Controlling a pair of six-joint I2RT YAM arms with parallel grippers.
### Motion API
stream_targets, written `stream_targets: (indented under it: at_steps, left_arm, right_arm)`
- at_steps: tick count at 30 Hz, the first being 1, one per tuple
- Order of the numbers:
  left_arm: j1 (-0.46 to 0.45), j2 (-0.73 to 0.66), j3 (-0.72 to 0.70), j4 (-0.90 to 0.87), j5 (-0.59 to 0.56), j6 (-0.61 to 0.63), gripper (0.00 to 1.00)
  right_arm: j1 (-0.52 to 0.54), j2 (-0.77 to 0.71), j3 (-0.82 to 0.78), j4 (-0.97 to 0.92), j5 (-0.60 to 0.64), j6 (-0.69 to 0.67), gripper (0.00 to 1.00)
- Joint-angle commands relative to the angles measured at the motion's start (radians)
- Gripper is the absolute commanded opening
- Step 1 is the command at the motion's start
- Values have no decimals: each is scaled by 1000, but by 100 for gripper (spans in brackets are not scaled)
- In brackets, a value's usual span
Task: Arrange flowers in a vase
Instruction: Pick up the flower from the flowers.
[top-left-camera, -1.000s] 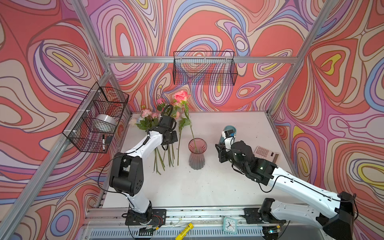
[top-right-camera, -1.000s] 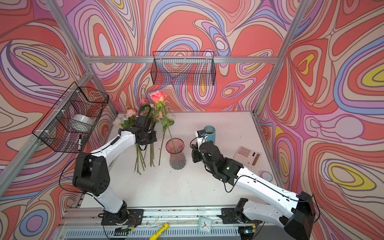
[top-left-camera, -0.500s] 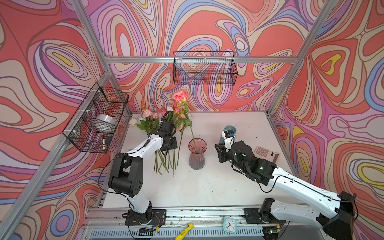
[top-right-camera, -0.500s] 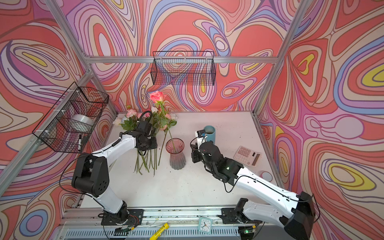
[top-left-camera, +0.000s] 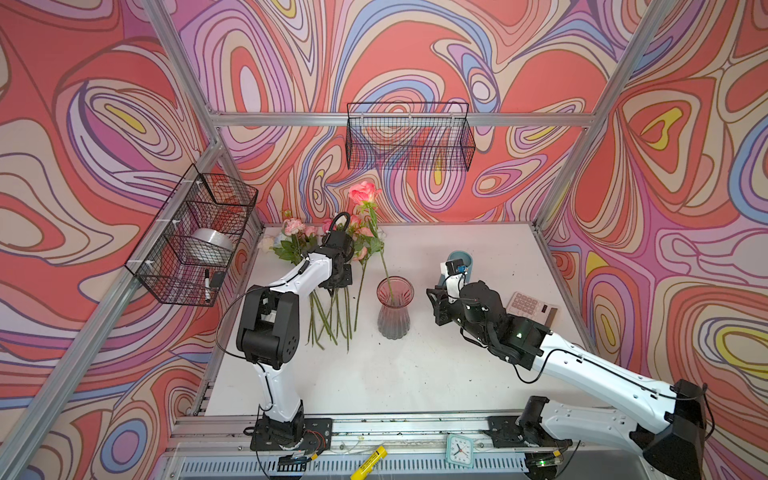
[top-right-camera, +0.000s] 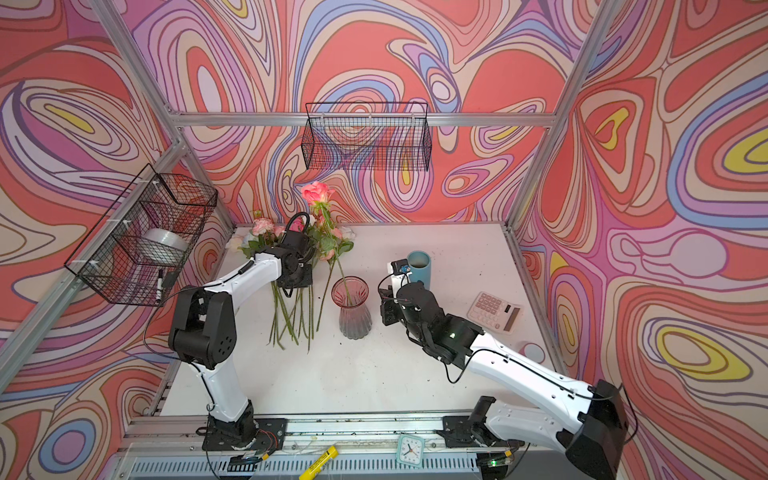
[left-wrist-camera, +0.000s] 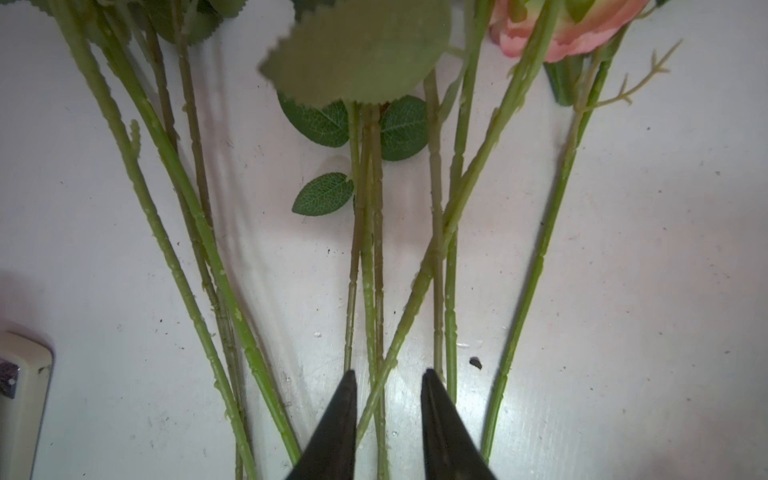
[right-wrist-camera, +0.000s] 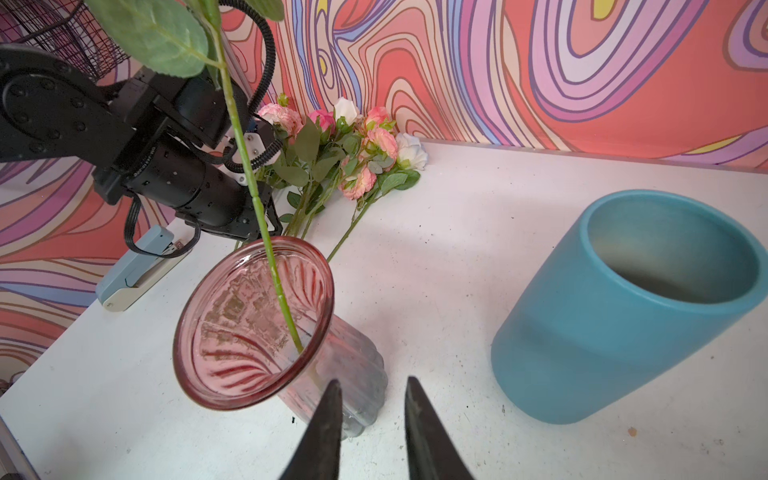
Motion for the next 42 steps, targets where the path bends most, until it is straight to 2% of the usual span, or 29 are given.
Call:
stream_targets:
  at_steps: [1, 8, 16, 20, 24, 30, 37, 42]
  left_arm:
    - [5, -6, -32, 3, 75, -18, 24]
    - [3, -35, -162, 107, 206, -95, 20]
    - [-2, -23, -180, 120, 197, -105, 19]
    - [-3, -19, -183, 114, 160, -109, 10]
    - [-2, -30, -181, 106, 178, -103, 0]
    - [-4, -188, -190, 72, 222, -108, 0]
    - [-4, -387, -197, -17, 191, -57, 0]
    - [-4, -564, -283, 23, 219, -29, 0]
  right_arm:
    - [5, 19, -20, 12, 0, 3, 26]
    - [4, 41, -25, 28, -2, 3, 26]
    - [5, 61, -19, 29, -10, 4, 26]
    - [4, 61, -22, 28, -11, 7, 26]
    - [5, 58, -16, 20, -8, 7, 26]
    - [6, 46, -2, 8, -15, 7, 26]
    - [4, 41, 7, 8, -20, 13, 26]
    - [6, 32, 43, -22, -43, 17, 25]
